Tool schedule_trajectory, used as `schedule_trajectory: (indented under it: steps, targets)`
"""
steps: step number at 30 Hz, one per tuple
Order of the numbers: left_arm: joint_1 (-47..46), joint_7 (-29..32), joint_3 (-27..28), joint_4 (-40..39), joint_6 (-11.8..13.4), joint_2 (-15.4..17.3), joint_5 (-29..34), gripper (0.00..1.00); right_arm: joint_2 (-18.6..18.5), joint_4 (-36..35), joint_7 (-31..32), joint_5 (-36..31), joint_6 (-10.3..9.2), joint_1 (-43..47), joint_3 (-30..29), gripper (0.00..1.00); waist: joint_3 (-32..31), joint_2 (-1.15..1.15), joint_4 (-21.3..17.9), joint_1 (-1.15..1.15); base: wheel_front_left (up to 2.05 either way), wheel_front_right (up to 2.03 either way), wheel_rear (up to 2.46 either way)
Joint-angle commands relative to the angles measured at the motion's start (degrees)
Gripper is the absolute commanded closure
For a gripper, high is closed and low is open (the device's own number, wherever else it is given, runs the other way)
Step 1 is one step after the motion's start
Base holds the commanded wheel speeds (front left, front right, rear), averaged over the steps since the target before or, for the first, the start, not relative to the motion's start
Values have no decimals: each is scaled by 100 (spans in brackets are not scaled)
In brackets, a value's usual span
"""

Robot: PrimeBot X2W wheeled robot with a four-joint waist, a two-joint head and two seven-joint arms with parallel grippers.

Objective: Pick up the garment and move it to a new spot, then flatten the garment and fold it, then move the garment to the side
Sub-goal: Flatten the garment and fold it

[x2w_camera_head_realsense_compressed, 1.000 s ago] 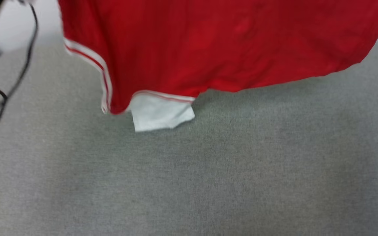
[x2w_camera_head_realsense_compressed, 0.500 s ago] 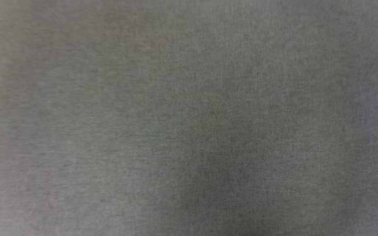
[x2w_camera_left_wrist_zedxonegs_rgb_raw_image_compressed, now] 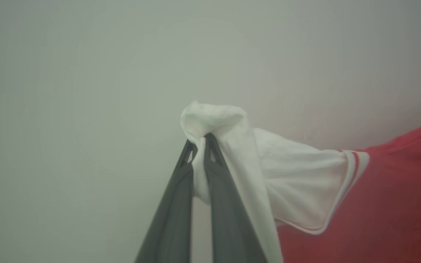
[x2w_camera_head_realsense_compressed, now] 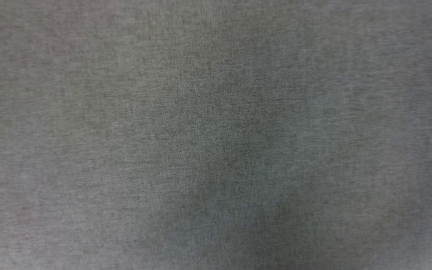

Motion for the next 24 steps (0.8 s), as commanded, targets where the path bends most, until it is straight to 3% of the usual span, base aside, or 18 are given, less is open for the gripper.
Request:
schedule_trajectory:
  steps: [1,8,14,24]
  targets:
    - [168,-53,21,44,31,-21,-65,100,-40,157,-99,73,-6,-124,73,100,164,0,31,-2,0,0,0]
    - [744,-359,72,266,-67,-144,-363,100,-51,946,-435,487,-6,104,430,100,164,0,123,-2,0,0,0]
    - [1590,-710,8,482,-242,-273,-665,100,-198,1202,-571,863,-5,733,966,100,-297,0,251,-2,0,0,0]
    - [4259,-1013,-260,295,-397,-304,-1487,100,-765,452,-84,1513,-6,3535,1605,100,-1968,0,498,-2,0,0,0]
